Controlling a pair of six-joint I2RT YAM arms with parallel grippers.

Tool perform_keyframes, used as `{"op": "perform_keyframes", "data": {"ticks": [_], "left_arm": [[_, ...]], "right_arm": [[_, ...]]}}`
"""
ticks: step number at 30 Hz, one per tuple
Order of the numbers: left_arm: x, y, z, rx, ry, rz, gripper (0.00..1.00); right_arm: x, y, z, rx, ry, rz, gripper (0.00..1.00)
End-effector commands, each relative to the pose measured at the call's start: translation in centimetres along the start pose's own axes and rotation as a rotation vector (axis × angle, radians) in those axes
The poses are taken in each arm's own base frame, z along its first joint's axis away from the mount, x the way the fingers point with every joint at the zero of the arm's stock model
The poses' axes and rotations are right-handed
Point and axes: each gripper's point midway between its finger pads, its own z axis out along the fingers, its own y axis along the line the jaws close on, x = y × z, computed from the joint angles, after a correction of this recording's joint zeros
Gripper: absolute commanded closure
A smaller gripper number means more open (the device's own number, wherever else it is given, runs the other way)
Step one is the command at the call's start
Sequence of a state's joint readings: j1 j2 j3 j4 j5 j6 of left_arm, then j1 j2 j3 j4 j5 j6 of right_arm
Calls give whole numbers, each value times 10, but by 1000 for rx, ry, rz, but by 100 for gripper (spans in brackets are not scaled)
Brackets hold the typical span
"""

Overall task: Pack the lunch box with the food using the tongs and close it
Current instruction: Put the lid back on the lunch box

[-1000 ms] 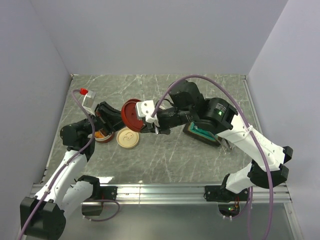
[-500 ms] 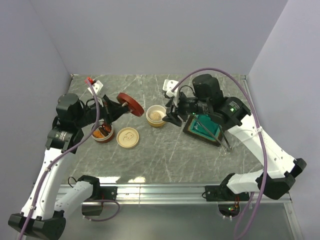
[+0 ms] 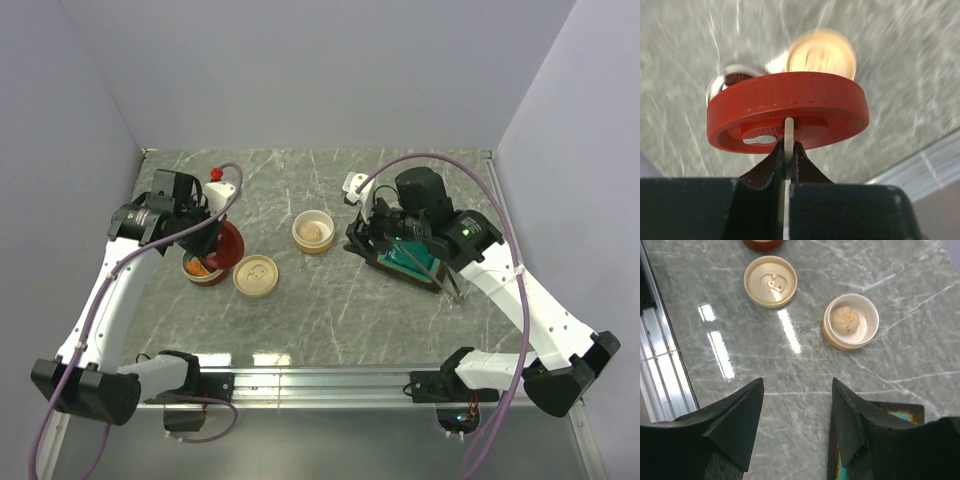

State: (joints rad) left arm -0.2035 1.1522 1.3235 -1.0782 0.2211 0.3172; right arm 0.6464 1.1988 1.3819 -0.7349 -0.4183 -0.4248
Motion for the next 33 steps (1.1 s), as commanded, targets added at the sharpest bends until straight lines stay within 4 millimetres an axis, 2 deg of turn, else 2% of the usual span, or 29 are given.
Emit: {"op": "perform_keyframes", "data": {"ticks": [1, 9, 13, 17, 24, 29, 33], "left_arm": [[33, 8, -7, -41, 175, 17, 96], [63, 39, 5, -175, 374, 38, 98], [78, 46, 15, -187, 463, 51, 98], [79, 60, 26, -238, 500, 74, 98], [80, 86, 34, -361, 534, 115, 98], [83, 86, 51, -327, 565, 115, 96], [78, 92, 65, -337, 557, 119, 96]], "right_arm": [[-5, -3, -6, 29, -39, 4, 36], [6, 2, -2, 10, -21, 25, 36], [9, 4, -1, 5, -17, 29, 37], [13, 4, -1, 8, -9, 32, 37], [19, 5, -2, 17, -6, 27, 38], [20, 5, 1, 11, 1, 30, 38], [20, 4, 0, 14, 2, 29, 38]]}}
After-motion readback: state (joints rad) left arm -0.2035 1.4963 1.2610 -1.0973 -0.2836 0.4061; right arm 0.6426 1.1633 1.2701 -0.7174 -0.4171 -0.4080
